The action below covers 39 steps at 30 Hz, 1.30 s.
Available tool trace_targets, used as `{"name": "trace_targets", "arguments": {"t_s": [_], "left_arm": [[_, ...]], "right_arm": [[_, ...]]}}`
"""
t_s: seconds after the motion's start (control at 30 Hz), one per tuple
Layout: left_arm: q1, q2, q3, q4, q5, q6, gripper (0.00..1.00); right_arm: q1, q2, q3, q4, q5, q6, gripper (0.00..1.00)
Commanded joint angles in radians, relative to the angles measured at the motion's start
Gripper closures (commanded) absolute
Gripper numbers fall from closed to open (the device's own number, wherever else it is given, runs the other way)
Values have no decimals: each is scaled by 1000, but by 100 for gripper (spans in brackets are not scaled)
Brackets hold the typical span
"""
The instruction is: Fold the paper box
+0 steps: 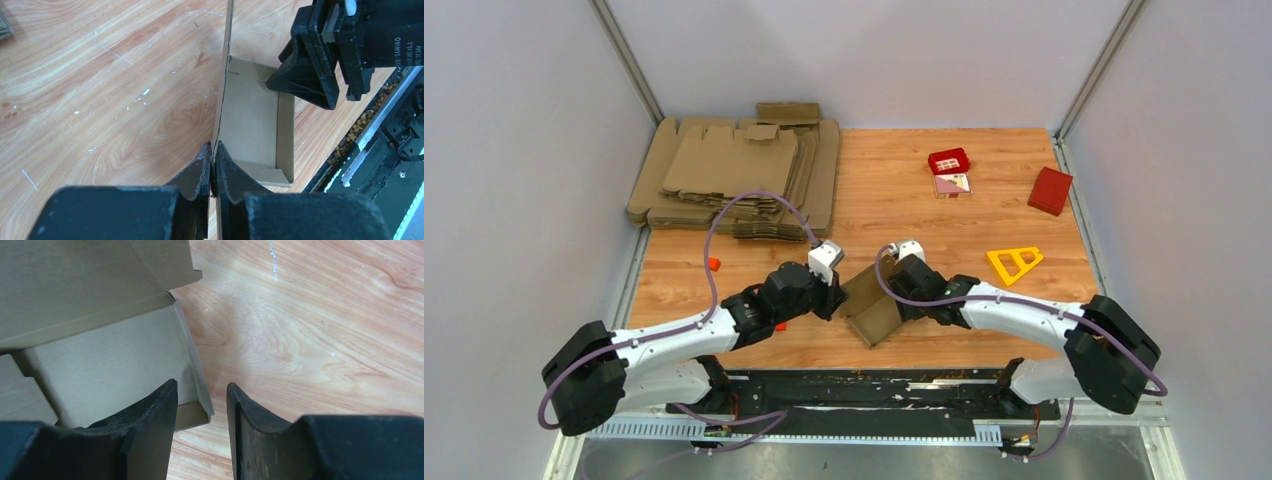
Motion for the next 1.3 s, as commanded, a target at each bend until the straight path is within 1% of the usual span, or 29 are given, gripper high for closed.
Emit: {"name": "trace_targets", "arguments": {"t_s": [0.0, 0.3, 0.33, 0.4, 0.43, 0.47, 0.53, 0.63, 0.67, 0.73, 0.8, 0.9, 1.0, 1.13, 1.27], "left_arm": [[3, 9, 41, 35, 23, 27, 90], [3, 23, 38, 38, 9, 29, 90], [3, 26, 40, 37, 9, 30, 90], [3, 31, 45, 31, 7, 29, 90], [3, 34, 46, 27, 5, 29, 90], [3, 35, 48, 25, 5, 29, 90], [3, 37, 51, 20, 0, 31, 90], [3, 37, 53, 13, 1, 34, 90], [3, 36, 54, 12, 1, 36, 90], [3, 36, 56, 8, 0, 37, 90], [3, 35, 56, 7, 3, 41, 90], [3, 37, 60, 2, 14, 47, 89], [3, 38, 64, -7, 15, 52, 89], [3, 29, 64, -13, 14, 59, 89], [3, 31, 73, -28, 19, 67, 89]], "right_arm": [[6, 31, 31, 25, 69, -47, 58], [16, 138, 71, 71, 81, -85, 60], [20, 146, 76, 70, 83, -89, 67], [29, 166, 91, 50, 119, -83, 88], [36, 176, 99, 32, 146, -73, 95], [44, 186, 107, 16, 174, -64, 98], [62, 201, 119, -9, 215, -50, 100], [85, 215, 136, -38, 259, -30, 99], [85, 216, 138, -40, 259, -29, 95], [86, 212, 137, -38, 248, -27, 81], [85, 198, 133, -32, 239, -28, 70], [82, 167, 130, -16, 211, -38, 62], [68, 145, 135, 6, 154, -63, 59], [43, 150, 141, 24, 101, -83, 59], [34, 171, 151, 27, 112, -95, 61]]}}
